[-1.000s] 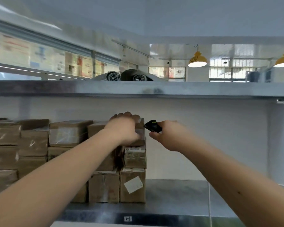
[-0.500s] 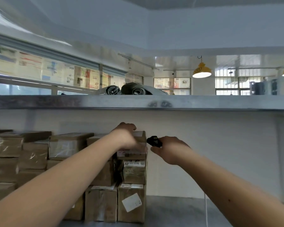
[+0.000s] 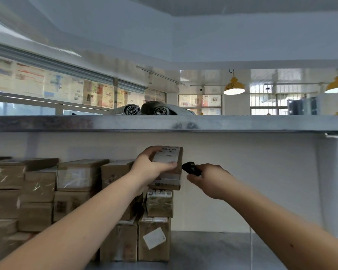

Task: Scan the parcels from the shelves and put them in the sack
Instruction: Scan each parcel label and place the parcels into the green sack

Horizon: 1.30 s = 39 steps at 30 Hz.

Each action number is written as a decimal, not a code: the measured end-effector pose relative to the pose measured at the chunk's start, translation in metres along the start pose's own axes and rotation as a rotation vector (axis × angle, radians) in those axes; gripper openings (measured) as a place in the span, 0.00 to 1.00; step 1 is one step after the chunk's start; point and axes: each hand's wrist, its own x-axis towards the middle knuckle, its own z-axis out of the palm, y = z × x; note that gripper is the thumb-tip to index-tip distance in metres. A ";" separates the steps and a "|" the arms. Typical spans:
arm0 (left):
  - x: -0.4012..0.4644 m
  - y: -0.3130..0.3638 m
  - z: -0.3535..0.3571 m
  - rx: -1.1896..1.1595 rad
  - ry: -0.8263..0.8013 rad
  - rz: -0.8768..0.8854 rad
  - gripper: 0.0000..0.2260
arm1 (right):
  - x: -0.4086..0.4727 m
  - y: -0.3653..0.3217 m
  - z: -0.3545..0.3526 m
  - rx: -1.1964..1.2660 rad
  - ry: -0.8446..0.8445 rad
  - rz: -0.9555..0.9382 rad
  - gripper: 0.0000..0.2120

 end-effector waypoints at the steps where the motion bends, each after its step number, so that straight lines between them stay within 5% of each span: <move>1: -0.002 0.000 0.003 -0.079 0.029 -0.001 0.24 | -0.003 0.003 -0.001 0.010 0.012 0.008 0.19; 3: -0.007 -0.001 0.006 -0.154 0.077 0.018 0.22 | -0.010 0.008 -0.005 0.034 0.036 0.029 0.19; 9: -0.031 -0.004 0.014 -0.053 -0.048 0.199 0.46 | -0.047 0.017 -0.022 0.031 0.093 0.044 0.19; 16: -0.061 -0.002 0.025 -0.005 -0.182 0.247 0.59 | -0.110 0.006 -0.043 0.031 0.092 0.097 0.16; 25: -0.109 0.005 -0.010 -0.025 -0.330 0.343 0.57 | -0.172 -0.032 -0.044 0.032 0.060 0.195 0.18; 39: -0.200 -0.046 -0.090 0.101 -0.285 0.389 0.57 | -0.292 -0.151 -0.022 -0.024 -0.121 0.394 0.21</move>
